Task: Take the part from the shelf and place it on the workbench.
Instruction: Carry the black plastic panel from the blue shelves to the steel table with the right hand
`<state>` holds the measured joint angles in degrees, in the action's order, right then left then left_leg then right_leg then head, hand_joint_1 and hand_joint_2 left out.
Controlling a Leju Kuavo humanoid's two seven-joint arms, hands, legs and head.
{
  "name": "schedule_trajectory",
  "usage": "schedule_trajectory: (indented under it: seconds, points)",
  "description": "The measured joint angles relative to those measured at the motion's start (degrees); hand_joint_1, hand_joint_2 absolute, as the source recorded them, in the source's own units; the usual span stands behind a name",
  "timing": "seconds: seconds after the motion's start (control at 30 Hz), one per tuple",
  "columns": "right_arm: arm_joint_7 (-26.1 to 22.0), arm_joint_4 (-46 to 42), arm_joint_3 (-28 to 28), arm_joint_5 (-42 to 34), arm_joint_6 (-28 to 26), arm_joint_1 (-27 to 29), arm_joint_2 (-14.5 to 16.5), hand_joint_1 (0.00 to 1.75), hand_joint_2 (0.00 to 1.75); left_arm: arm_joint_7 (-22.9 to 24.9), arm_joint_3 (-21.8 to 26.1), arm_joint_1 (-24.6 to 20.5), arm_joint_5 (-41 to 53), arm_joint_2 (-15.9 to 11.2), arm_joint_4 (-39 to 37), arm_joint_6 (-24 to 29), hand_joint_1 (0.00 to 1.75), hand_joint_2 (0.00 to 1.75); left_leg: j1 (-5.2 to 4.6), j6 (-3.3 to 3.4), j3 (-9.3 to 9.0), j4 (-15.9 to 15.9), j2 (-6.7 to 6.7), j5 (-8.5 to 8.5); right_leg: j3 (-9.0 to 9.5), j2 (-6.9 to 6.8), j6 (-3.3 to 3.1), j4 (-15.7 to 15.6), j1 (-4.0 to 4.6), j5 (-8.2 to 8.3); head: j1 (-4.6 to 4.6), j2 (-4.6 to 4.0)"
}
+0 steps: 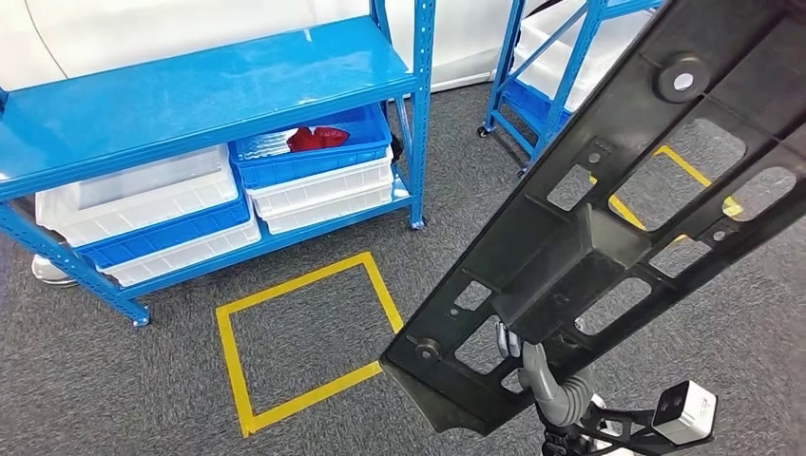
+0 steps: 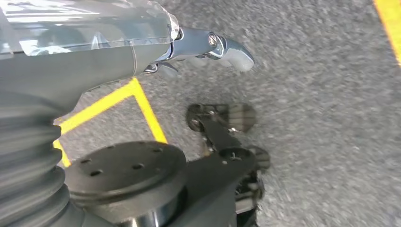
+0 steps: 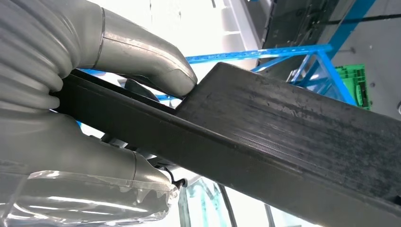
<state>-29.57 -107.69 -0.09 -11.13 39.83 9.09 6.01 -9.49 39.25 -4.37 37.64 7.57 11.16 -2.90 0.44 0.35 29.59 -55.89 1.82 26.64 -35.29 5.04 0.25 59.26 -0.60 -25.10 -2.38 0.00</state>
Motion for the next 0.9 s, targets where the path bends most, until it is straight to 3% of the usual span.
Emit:
schedule_trajectory:
  seconds: [0.03,0.1,0.17,0.2,0.23,0.3,0.37,0.47,0.53,0.63,0.67,0.7,0.73,0.77,0.83,0.9]
  points:
    - [0.0,-0.1,0.0,0.0,-0.1,0.1,0.0,1.71,1.75,0.6,0.2,0.0,0.0,0.2,0.0,0.1,0.00,1.75,0.15,0.29,-0.08,0.4,-0.68,-0.32,-0.93,-1.32,0.17,1.9,0.12,-1.29,0.01,0.00]
    - [0.2,-0.3,0.0,0.1,-0.1,0.2,0.0,1.71,1.75,1.5,0.6,0.2,0.0,0.4,0.0,0.2,0.00,1.75,0.02,0.61,0.02,0.6,-2.07,-0.50,-4.27,-3.91,0.44,9.1,0.01,-5.20,0.01,0.00]
    - [0.5,-0.3,0.0,0.2,-0.1,0.5,0.0,1.71,1.75,1.9,0.8,0.4,-0.1,0.5,0.0,0.2,0.00,1.75,-0.14,0.63,0.23,0.4,-3.52,-0.43,-6.83,-4.57,0.75,14.8,-0.18,-7.16,0.01,0.00]
    - [0.7,-0.3,0.0,0.2,-0.1,0.6,0.0,1.71,1.75,2.2,0.9,0.4,-0.1,0.6,0.0,0.2,0.00,1.75,-0.18,0.60,0.29,0.3,-4.17,-0.37,-6.58,-4.74,0.83,14.7,-0.24,-6.60,0.01,0.00]
    - [1.0,-0.4,0.0,0.2,-0.1,0.7,0.0,1.71,1.75,2.6,1.0,0.4,-0.1,0.7,0.0,0.2,0.00,1.75,-0.18,0.51,0.31,0.2,-4.74,-0.27,-5.05,-5.07,0.84,12.2,-0.26,-5.12,0.01,-0.01]
    - [1.5,-0.5,0.0,0.3,-0.2,0.8,0.0,1.71,1.75,3.6,1.2,0.4,0.0,0.9,0.0,0.2,0.00,1.75,-0.31,0.13,0.31,-0.3,-5.61,0.08,-0.37,-6.75,0.54,4.1,-0.10,-2.13,0.01,-0.01]
    - [1.9,-0.9,0.0,0.3,-0.2,1.0,0.0,1.71,1.75,4.2,1.3,0.3,0.0,1.2,0.0,0.2,0.00,1.75,-0.56,-0.46,0.31,-0.8,-6.21,0.48,2.04,-7.84,-0.15,-0.3,0.19,-1.18,0.01,-0.01]
    - [2.0,-1.3,0.0,0.4,-0.3,1.3,0.0,1.71,1.75,4.5,1.5,0.3,0.1,1.4,0.0,0.2,0.00,1.75,-0.53,-1.41,0.13,-0.9,-6.96,0.77,1.93,-6.78,-1.21,-0.8,0.32,-1.10,0.01,0.00]
    - [2.2,-1.8,0.0,0.5,-0.5,1.5,0.0,1.71,1.75,4.8,1.7,0.3,0.2,1.5,0.0,0.3,0.00,1.75,-0.29,-2.05,0.81,-2.9,-5.53,2.53,1.94,-5.90,-1.90,-1.2,0.06,-0.73,0.00,0.00]
    - [2.8,-2.6,0.0,0.9,-0.8,2.3,0.0,1.71,1.75,4.5,2.1,0.6,0.1,1.9,0.0,0.4,0.00,1.75,-0.03,-2.63,5.34,-13.4,-2.69,8.25,1.70,-4.42,-2.41,-1.3,0.00,-0.44,-0.01,0.00]
    - [3.0,-3.0,0.0,1.0,-0.8,2.7,0.0,1.71,1.75,4.0,2.2,0.7,0.0,2.0,0.0,0.4,0.00,1.75,-0.02,-2.67,6.70,-16.4,-2.46,9.19,1.62,-3.82,-2.44,-1.3,0.05,-0.41,-0.01,0.00]
    - [3.0,-3.4,0.0,1.1,-0.8,3.0,0.0,1.71,1.75,3.3,2.3,0.9,-0.2,2.2,0.0,0.2,0.00,1.75,-0.01,-2.63,7.27,-17.5,-2.36,9.04,1.56,-3.19,-2.45,-1.2,0.10,-0.39,-0.01,0.00]
    - [3.1,-3.8,0.0,1.1,-0.8,3.3,0.0,1.71,1.75,2.7,2.3,0.9,-0.3,2.3,0.0,-0.2,0.00,1.75,-0.02,-2.47,6.67,-16.1,-2.24,7.65,1.58,-2.52,-2.44,-1.1,0.14,-0.38,-0.01,0.00]
    - [3.2,-4.2,0.0,1.1,-0.9,3.5,0.0,1.71,1.75,2.2,2.4,0.9,-0.5,2.5,0.0,-0.7,0.00,1.75,-0.02,-2.21,5.16,-12.8,-1.90,5.51,1.65,-1.84,-2.41,-1.1,0.18,-0.37,-0.01,0.00]
    - [3.4,-5.0,-0.1,1.2,-0.9,3.5,0.0,1.71,1.75,1.3,2.6,0.9,-0.6,2.7,0.0,-1.7,0.00,1.75,-0.03,-1.40,1.51,-4.7,0.18,1.89,1.69,-0.58,-2.21,-1.0,0.24,-0.31,0.00,0.00]
    - [3.5,-5.6,-0.1,1.6,-0.8,3.6,0.0,1.71,1.75,0.1,2.7,0.9,-0.6,2.9,0.0,-2.6,0.00,1.75,-0.16,-0.86,-0.02,-1.0,1.64,1.07,1.35,0.51,-1.57,-1.0,0.11,-0.08,-0.01,0.00]
